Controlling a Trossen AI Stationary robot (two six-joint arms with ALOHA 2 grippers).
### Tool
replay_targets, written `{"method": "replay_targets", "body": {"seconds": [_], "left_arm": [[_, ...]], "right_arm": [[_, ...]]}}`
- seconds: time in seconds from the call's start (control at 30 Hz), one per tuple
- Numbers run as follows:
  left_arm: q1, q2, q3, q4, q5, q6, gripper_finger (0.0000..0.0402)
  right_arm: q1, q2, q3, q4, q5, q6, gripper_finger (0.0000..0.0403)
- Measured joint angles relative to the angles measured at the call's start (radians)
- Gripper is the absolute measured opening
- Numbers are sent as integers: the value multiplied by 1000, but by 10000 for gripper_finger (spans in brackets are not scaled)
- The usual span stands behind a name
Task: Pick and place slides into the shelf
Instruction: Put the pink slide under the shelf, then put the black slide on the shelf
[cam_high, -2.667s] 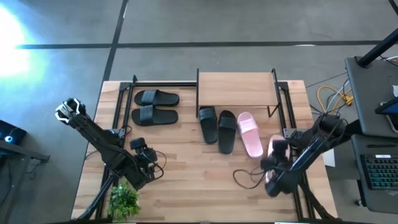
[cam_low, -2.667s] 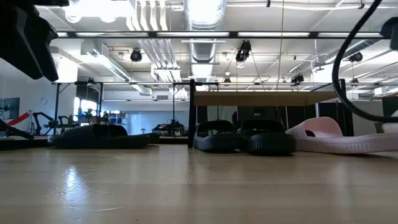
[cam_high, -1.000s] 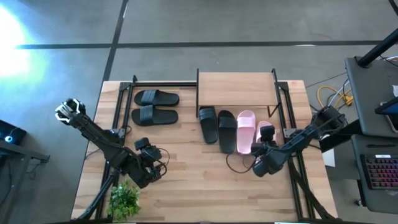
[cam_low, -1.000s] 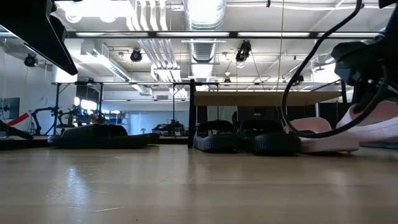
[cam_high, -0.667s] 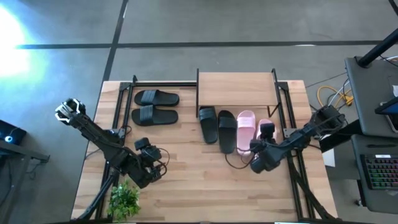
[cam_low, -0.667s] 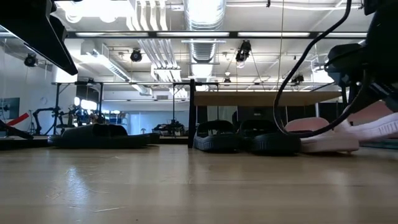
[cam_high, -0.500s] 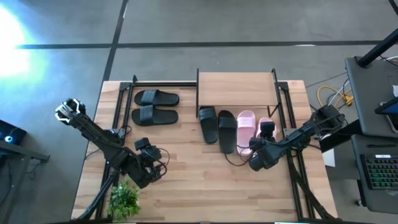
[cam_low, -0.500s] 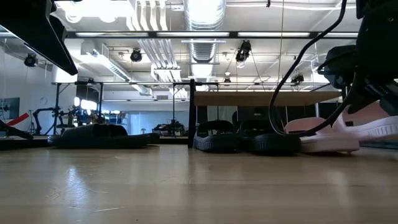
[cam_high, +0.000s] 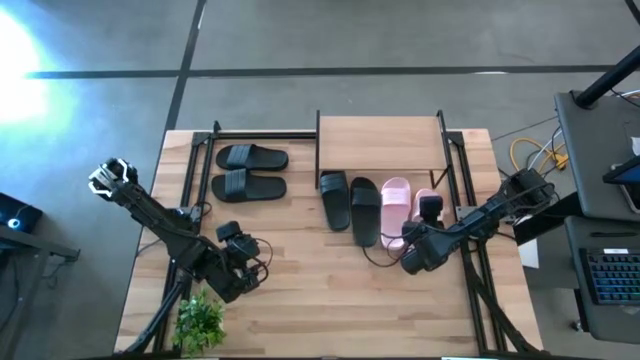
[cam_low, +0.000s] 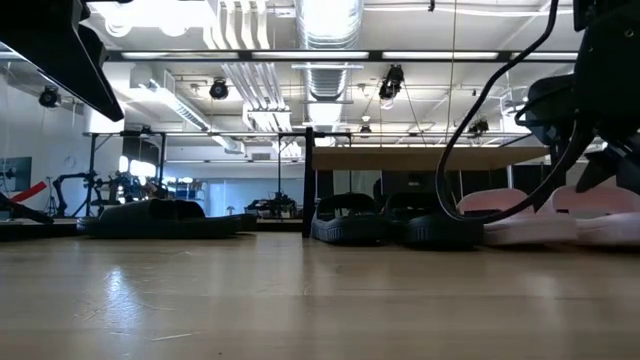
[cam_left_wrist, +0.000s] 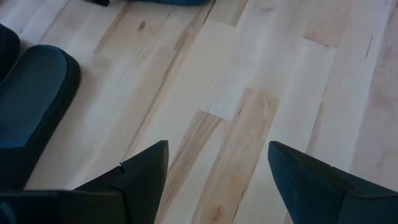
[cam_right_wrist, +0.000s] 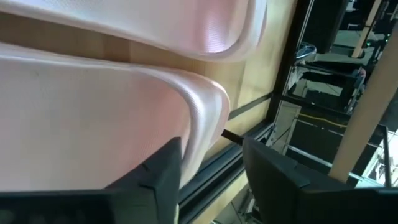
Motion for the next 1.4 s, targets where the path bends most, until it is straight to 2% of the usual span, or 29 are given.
{"method": "replay_targets", "body": {"seconds": [0.17,0.37,0.47,0.63,0.73,0.8,0.9,1.0,1.1,1.3,1.4], "left_arm": [[0,0,0,2,27,0,261],[0,0,0,29,58,-1,261],[0,0,3,61,64,0,261],[0,-1,5,206,76,0,261],[5,-1,6,265,88,0,261],[15,-1,19,247,90,-15,260],[48,0,52,128,91,-130,258],[95,9,106,-97,91,-252,247],[161,27,187,-333,103,-309,233],[335,106,335,-711,126,-291,217],[445,126,330,-669,186,-154,216]], "right_arm": [[0,0,65,-71,-7,25,189],[0,0,199,-149,-25,150,196],[0,0,280,-176,-91,222,196],[3,-2,420,-176,-304,401,195],[22,-5,507,-137,-367,568,194],[38,-10,560,-78,-384,668,194],[61,-11,629,39,-376,738,194],[78,-11,668,135,-312,785,194],[85,-11,690,164,-260,850,194],[90,-11,700,149,-270,866,194],[90,-11,700,123,-296,904,194]]}}
